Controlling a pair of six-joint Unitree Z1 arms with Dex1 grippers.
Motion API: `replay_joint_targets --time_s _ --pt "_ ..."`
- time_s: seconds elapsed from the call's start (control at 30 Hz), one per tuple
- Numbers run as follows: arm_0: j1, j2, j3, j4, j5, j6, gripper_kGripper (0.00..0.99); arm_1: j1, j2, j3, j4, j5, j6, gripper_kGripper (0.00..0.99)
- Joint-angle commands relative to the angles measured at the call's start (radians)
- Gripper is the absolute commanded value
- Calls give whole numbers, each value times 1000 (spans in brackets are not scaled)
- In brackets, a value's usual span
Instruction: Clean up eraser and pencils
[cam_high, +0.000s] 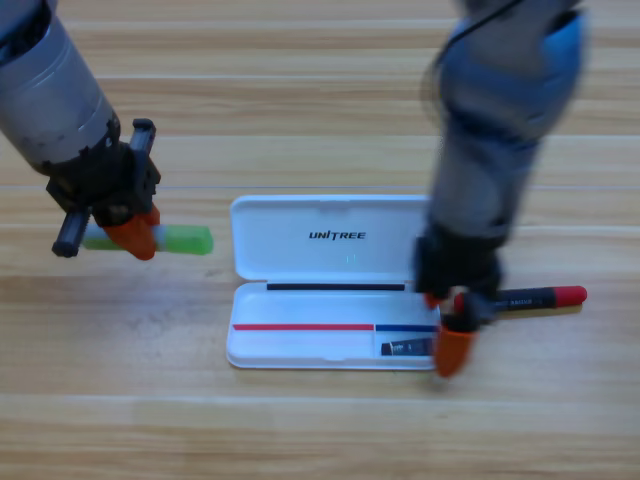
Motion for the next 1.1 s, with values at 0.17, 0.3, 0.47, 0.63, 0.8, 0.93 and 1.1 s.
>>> replay_joint_targets --time_s 0.17,0.3,0.47,0.63,0.8,0.93,1.1 --pt "-82 29 -57 20 -10 -52 0 -84 -345 241 30 18 25 989" --pt "-132 83 -103 21 -30 -90 0 -157 -320 338 -82 -34 -34 988" --pt "-180 182 -163 21 -56 -122 0 -223 -194 367 -194 -100 -125 985" --pt "-214 262 -218 21 -69 -151 0 -246 -112 358 -268 -102 -196 979" --pt "-230 331 -262 21 -72 -176 0 -246 -64 321 -274 -106 -232 963" --pt "-237 368 -281 20 -73 -199 0 -246 -35 293 -275 -106 -246 928" --pt "-238 386 -279 20 -70 -219 0 -245 -3 266 -278 -106 -251 847"
